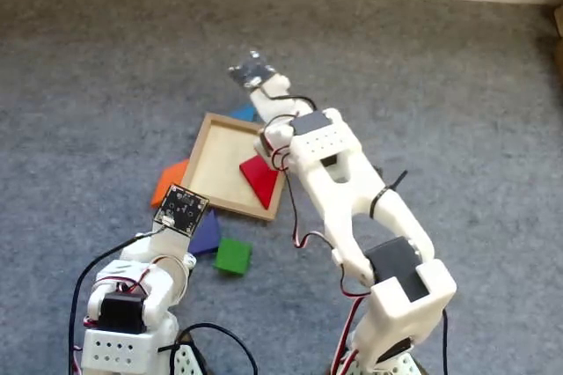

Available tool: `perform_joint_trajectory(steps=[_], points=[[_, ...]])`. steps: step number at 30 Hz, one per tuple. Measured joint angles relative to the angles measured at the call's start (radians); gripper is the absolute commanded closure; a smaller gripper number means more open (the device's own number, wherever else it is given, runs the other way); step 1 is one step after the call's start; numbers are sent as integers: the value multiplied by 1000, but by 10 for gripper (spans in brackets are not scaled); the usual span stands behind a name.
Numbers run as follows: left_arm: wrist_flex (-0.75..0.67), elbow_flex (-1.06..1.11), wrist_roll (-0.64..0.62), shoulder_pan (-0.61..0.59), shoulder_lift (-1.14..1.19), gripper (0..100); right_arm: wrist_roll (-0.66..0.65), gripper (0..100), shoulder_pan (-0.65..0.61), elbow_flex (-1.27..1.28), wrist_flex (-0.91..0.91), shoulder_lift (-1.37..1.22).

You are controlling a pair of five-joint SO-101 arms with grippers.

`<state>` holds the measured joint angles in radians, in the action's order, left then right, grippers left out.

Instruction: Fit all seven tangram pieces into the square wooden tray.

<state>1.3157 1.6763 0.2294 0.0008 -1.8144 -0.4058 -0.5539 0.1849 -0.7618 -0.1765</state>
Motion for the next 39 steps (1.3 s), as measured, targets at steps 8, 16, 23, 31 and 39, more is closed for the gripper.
perform_joint_trajectory(steps=[8,16,23,31,39], points=[[0,0,0,0,0,993,-115,858,-86,3,189,0],[0,0,0,0,0,993,-196,858,-117,17,304,-117],[0,0,0,0,0,993,-203,857,-117,18,304,-141],[0,0,0,0,0,993,-203,741,-120,18,273,-141],[0,0,0,0,0,993,-203,683,-143,18,201,-141]])
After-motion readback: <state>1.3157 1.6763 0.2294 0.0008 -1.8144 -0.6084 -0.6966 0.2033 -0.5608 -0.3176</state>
